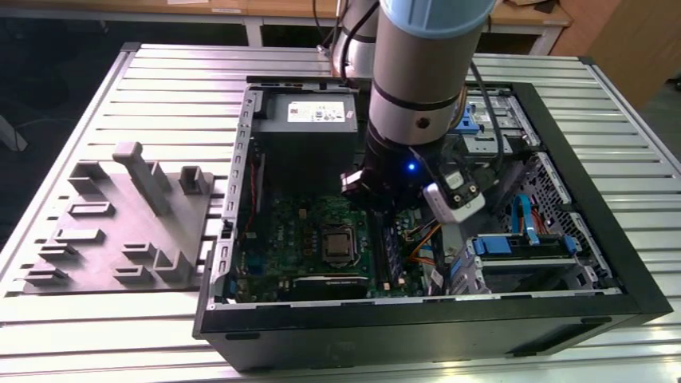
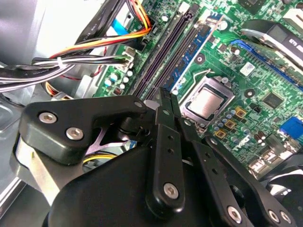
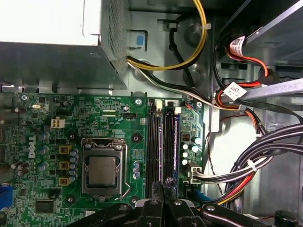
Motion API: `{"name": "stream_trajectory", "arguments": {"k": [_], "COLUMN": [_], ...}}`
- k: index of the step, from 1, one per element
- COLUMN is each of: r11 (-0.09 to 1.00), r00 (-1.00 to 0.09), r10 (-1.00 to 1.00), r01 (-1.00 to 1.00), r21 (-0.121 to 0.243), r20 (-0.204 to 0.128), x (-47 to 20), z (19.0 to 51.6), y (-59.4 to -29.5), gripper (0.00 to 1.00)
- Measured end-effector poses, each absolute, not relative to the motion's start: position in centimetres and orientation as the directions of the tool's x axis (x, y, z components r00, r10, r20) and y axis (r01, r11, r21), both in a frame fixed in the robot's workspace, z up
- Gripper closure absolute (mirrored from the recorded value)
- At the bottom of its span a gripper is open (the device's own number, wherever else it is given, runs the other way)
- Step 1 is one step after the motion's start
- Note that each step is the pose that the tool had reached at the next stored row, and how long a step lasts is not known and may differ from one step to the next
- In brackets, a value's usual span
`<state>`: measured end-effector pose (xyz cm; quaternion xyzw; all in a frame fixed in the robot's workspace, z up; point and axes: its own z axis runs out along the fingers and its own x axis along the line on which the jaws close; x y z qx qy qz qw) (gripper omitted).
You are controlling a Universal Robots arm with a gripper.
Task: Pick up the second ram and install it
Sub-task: 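Insert the second ram into the second slot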
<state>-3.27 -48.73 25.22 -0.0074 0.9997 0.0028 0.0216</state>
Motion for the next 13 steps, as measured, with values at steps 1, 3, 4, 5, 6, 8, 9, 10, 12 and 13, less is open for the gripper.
{"name": "stream_trajectory", "arguments": {"k": [1,3,4,5,6,8,9,10,12,13], "r11": [1.0,1.0,1.0,1.0,1.0,1.0,1.0,1.0,1.0,1.0], "r00": [-0.999,-0.999,-0.999,-0.999,-0.999,-0.999,-0.999,-0.999,-0.999,-0.999], "r10": [-0.015,-0.015,-0.014,-0.014,-0.014,-0.014,-0.014,-0.014,-0.014,-0.014], "r01": [-0.015,-0.015,-0.015,-0.015,-0.015,-0.015,-0.015,-0.015,-0.015,-0.015], "r21": [0.006,0.005,0.006,0.006,0.006,0.006,0.006,0.007,0.007,0.008], "r20": [-0.043,-0.043,-0.043,-0.043,-0.043,-0.043,-0.043,-0.043,-0.043,-0.043], "x": [-3.27,-3.27,-3.27,-3.27,-3.27,-3.27,-3.27,-3.27,-3.27,-3.27], "z": [25.17,25.08,25.05,25.01,24.97,24.86,24.8,24.74,24.58,24.5], "y": [-48.73,-48.73,-48.74,-48.73,-48.73,-48.73,-48.73,-48.73,-48.73,-48.73], "gripper": [0.89,0.89,0.89,0.89,0.89,0.89,0.89,0.89,0.89,0.89]}}
